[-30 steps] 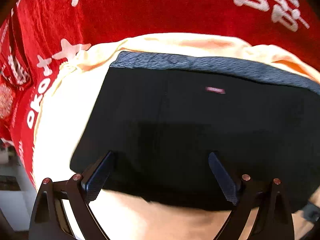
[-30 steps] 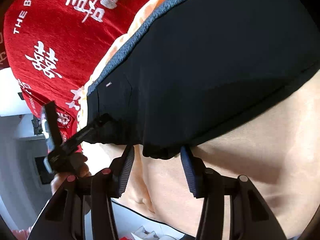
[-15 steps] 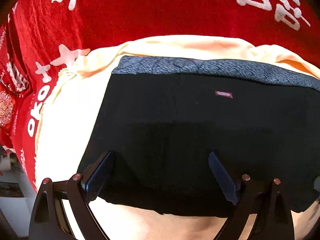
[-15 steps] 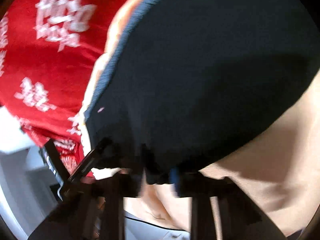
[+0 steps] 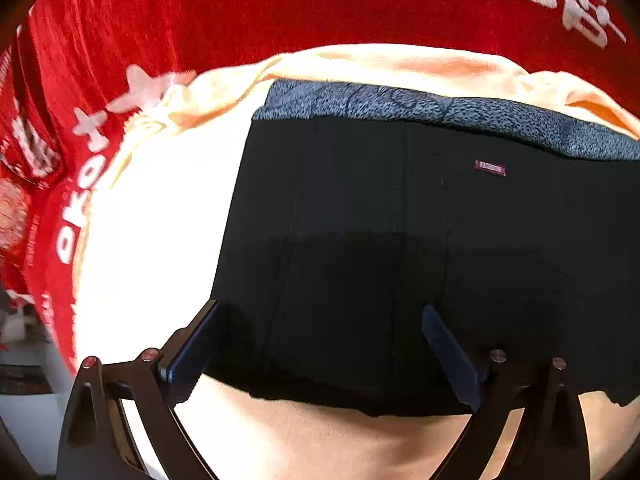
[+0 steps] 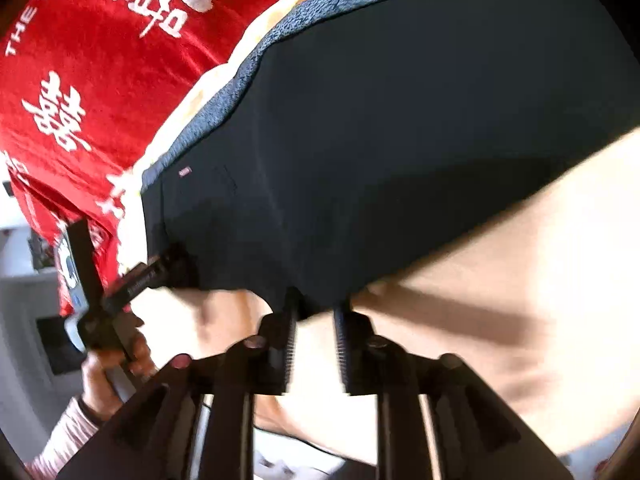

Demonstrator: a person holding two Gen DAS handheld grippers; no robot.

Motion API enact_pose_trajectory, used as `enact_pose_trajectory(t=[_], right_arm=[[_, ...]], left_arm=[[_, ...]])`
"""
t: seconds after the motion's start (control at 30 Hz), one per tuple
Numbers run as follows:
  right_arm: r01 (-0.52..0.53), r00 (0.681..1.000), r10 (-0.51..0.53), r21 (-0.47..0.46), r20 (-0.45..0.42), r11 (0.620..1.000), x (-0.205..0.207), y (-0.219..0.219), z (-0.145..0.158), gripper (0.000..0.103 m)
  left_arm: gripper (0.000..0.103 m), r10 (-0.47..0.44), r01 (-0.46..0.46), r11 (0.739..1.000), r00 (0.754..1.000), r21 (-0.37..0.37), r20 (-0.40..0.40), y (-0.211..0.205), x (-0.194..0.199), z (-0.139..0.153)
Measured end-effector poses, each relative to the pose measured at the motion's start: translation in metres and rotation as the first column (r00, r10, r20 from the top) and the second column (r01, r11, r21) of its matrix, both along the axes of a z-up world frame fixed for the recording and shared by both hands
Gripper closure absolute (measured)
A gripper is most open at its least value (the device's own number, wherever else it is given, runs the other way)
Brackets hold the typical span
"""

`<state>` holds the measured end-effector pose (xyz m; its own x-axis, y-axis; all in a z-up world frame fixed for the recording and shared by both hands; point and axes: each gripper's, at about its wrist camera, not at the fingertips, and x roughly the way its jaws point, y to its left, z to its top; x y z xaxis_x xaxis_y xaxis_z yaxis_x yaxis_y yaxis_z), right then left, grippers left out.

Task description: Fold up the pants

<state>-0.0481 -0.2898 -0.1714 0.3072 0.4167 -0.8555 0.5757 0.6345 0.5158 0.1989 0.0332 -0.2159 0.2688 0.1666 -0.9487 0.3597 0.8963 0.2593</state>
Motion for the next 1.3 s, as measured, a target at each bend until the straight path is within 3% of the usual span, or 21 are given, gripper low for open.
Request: enact_pose_trajectory(t=[0.07, 0.17, 0.23, 0.33, 0.43, 0.5, 0.53, 0.6, 0.67, 0.8, 0.83, 0.9, 1.0, 1.07, 1.2, 1.3], right_arm=[[-0.055, 0.998, 0.053, -0.102, -0.024, 0.993, -0.004, -0.011, 0.019, 0.079], [-0.098, 0.995, 0.098, -0.268, -0.014, 0.959, -0.002, -0.031, 0.044, 0.079], [-0.119, 0.993, 0.117, -0.341, -0.027, 0.933, 0.007, -0.044, 0.049, 0.079], [-0.154, 0.988, 0.143, -0.402, -0.057, 0.903, 0.02, -0.058, 0.039, 0.079], [-0.247, 0.967, 0.182, -0.474, -0.179, 0.845, 0.026, -0.069, 0.013, 0.08], [-0.185, 0.981, 0.137, -0.447, -0.138, 0.875, 0.018, -0.086, 0.015, 0.083], [-0.154, 0.985, 0.098, -0.443, -0.145, 0.883, 0.015, -0.093, 0.018, 0.083], [-0.084, 0.991, 0.025, -0.459, -0.132, 0.884, 0.014, -0.107, 0.028, 0.079], [-0.058, 0.996, 0.019, -0.446, -0.091, 0.893, 0.025, -0.118, 0.034, 0.079], [-0.078, 0.996, 0.052, -0.445, -0.069, 0.892, 0.053, -0.125, 0.036, 0.075], [-0.09, 0.996, 0.069, -0.441, -0.063, 0.893, 0.06, -0.124, 0.036, 0.07], [-0.123, 0.992, 0.101, -0.447, -0.074, 0.886, 0.067, -0.124, 0.033, 0.05], [-0.189, 0.981, 0.144, -0.461, -0.131, 0.867, 0.063, -0.123, 0.021, 0.049], [-0.203, 0.975, 0.135, -0.461, -0.175, 0.864, 0.053, -0.129, 0.009, 0.049], [-0.178, 0.982, 0.129, -0.443, -0.14, 0.879, 0.039, -0.137, 0.012, 0.049], [-0.161, 0.984, 0.111, -0.433, -0.139, 0.887, 0.031, -0.14, 0.018, 0.049]], left_arm=[[0.004, 0.001, -0.001, 1.0, 1.0, 0.004, 0.001, -0.009, -0.005, 0.007], [0.004, -0.019, 0.016, 0.995, 0.999, -0.102, -0.034, -0.031, -0.016, 0.018], [0.004, -0.08, 0.073, 0.986, 0.996, -0.152, -0.042, -0.063, -0.031, 0.023], [0.004, -0.155, 0.142, 0.97, 0.986, -0.199, -0.052, -0.108, -0.048, 0.02], [0.003, -0.211, 0.199, 0.964, 0.976, -0.176, -0.047, -0.145, -0.058, 0.003], [0.0, -0.209, 0.2, 0.969, 0.977, -0.144, -0.044, -0.148, -0.056, -0.009], [0.0, -0.186, 0.173, 0.97, 0.981, -0.173, -0.061, -0.144, -0.05, -0.007], [0.0, -0.163, 0.147, 0.976, 0.983, -0.162, -0.089, -0.138, -0.038, -0.003], [0.0, -0.163, 0.153, 0.976, 0.985, -0.157, -0.057, -0.141, -0.027, 0.005], [0.0, -0.142, 0.127, 0.964, 0.989, -0.233, -0.049, -0.167, 0.0, 0.017], [0.0, -0.14, 0.125, 0.962, 0.989, -0.241, -0.047, -0.175, 0.005, 0.017], [0.0, -0.138, 0.122, 0.966, 0.989, -0.23, -0.055, -0.188, 0.012, 0.008], [0.0, -0.128, 0.108, 0.977, 0.986, -0.182, -0.104, -0.196, 0.016, -0.015], [0.0, -0.103, 0.077, 0.977, 0.987, -0.199, -0.121, -0.192, 0.019, -0.02], [0.0, -0.074, 0.048, 0.978, 0.989, -0.201, -0.126, -0.178, 0.022, -0.022], [0.0, -0.09, 0.071, 0.983, 0.99, -0.171, -0.104, -0.199, -0.002, -0.017]])
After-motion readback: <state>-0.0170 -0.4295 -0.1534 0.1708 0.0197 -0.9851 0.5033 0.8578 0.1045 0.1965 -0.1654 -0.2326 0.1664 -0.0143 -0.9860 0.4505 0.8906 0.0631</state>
